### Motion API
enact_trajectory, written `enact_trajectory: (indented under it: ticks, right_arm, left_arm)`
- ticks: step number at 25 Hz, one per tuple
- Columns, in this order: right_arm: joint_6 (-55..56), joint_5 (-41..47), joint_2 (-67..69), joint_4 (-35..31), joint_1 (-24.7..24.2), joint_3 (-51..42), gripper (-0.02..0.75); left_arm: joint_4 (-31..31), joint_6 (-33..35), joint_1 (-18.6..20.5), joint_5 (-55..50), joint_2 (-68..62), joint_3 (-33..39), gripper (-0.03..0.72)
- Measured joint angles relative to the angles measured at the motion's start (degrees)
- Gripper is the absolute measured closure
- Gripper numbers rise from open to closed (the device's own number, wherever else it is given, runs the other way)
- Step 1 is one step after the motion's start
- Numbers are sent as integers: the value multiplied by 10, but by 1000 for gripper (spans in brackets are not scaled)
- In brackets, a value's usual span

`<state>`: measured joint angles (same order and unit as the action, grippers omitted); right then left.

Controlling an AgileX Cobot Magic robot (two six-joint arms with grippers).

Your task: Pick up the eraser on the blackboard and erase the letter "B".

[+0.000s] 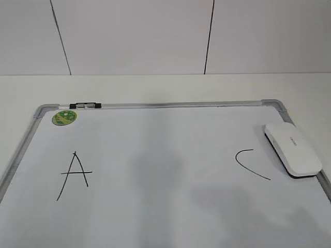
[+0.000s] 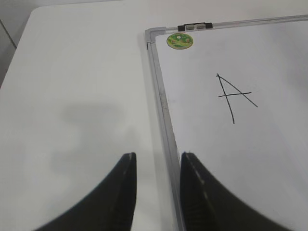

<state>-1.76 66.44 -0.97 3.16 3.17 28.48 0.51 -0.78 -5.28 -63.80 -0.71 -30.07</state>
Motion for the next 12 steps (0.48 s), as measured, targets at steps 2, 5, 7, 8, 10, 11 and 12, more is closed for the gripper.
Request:
enact_trajectory:
  ticks: [2, 5, 7, 8, 10, 11, 12]
  right_arm:
    - [0, 0, 0, 0, 0, 0, 153]
    - [0, 0, 0, 0, 0, 0, 154]
    - [0, 0, 0, 0, 0, 0, 154]
    - [0, 0, 0, 0, 0, 0, 154]
    - [0, 0, 0, 0, 0, 0, 154]
    - [0, 0, 0, 0, 0, 0, 154]
    - [0, 0, 0, 0, 0, 0, 154]
  left_arm:
    - [0, 0, 0, 0, 0, 0, 452]
    - [-1, 0, 0, 0, 0, 0, 452]
    - [-1, 0, 0, 1, 0, 0, 452]
    - [-1, 0, 0, 1, 0, 0, 452]
    - [-1, 0, 0, 1, 0, 0, 452]
    - [-1, 0, 0, 1, 0, 0, 452]
    - [-1, 0, 0, 1, 0, 0, 452]
